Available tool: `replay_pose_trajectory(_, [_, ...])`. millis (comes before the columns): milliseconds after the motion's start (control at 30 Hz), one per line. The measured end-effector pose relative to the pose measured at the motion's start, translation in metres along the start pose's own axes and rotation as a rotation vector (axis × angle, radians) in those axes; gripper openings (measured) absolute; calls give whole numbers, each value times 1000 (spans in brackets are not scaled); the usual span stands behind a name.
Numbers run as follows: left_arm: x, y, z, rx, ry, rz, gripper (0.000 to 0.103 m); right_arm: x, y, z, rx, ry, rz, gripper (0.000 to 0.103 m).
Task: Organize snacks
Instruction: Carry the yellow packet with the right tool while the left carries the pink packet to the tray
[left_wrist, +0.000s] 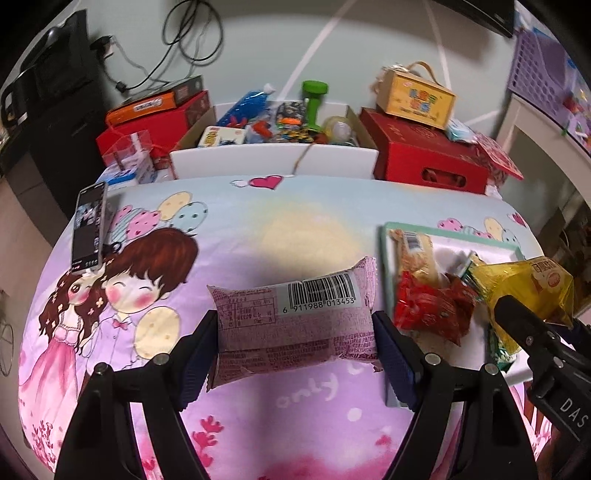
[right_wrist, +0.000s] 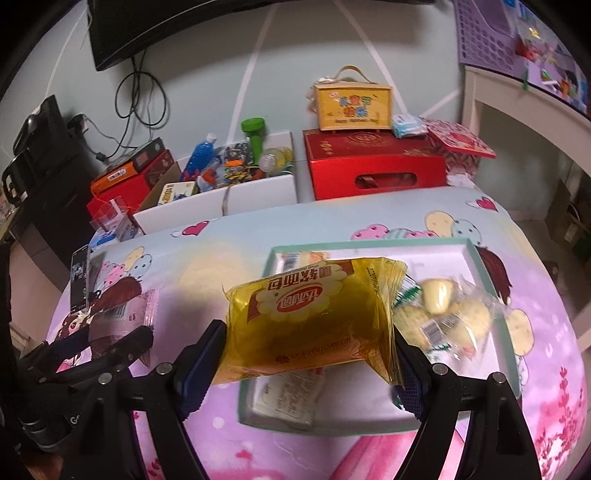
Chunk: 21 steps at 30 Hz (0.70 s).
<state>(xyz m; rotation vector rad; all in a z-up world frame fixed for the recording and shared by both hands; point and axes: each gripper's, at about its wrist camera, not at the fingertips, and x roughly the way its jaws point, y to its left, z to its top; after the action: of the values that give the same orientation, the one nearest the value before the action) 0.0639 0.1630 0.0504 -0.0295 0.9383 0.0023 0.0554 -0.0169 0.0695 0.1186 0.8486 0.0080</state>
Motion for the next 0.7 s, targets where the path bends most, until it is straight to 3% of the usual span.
replay_pose_trajectory(700, [6,-96,-15,228,16,-74,82,5,-84,-8,159,41,-70,84])
